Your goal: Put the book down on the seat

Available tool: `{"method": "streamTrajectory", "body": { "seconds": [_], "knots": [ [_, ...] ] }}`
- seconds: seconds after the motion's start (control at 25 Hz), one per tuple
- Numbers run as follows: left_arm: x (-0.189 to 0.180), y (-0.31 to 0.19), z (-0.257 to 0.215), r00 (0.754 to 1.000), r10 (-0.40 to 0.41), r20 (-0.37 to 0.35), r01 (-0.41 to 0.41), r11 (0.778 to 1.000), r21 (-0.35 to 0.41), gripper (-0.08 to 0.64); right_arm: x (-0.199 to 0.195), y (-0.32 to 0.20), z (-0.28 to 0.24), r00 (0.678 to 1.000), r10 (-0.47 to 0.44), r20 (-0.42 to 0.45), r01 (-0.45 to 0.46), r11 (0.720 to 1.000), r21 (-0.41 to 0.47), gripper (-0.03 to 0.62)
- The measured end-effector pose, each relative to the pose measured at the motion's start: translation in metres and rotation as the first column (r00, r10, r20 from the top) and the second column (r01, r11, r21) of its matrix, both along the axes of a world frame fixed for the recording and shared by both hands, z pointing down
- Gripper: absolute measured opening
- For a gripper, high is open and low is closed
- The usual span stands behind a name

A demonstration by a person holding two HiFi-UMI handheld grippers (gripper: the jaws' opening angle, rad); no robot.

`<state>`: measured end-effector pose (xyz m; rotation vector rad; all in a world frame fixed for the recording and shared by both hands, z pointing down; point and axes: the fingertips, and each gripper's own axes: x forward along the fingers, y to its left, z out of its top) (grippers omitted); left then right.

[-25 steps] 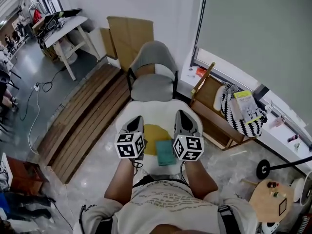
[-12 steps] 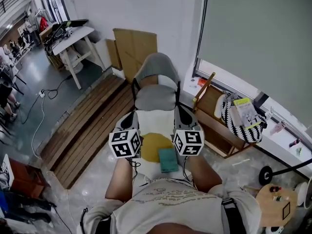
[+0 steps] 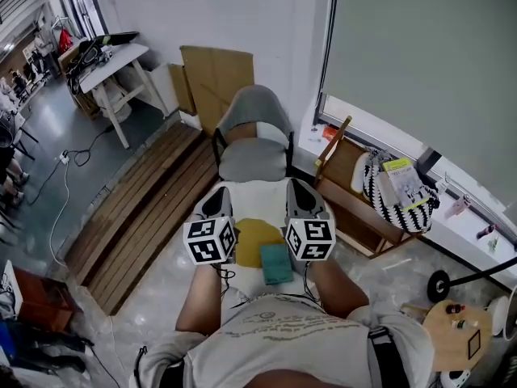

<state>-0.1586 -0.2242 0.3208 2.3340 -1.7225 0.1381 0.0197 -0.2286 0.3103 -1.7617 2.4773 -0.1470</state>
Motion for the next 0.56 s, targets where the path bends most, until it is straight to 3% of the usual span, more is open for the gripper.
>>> {"method": "streamTrajectory", "body": {
  "seconds": [0.56],
  "knots": [
    [-0.002, -0.005, -0.003, 1.0, -0.013, 0.016, 0.013, 1.0, 0.008, 0.021, -0.015, -0.006, 0.0, 0.997, -0.074, 0.002, 0.074, 0.997, -0.004, 0.026]
  ]
}}
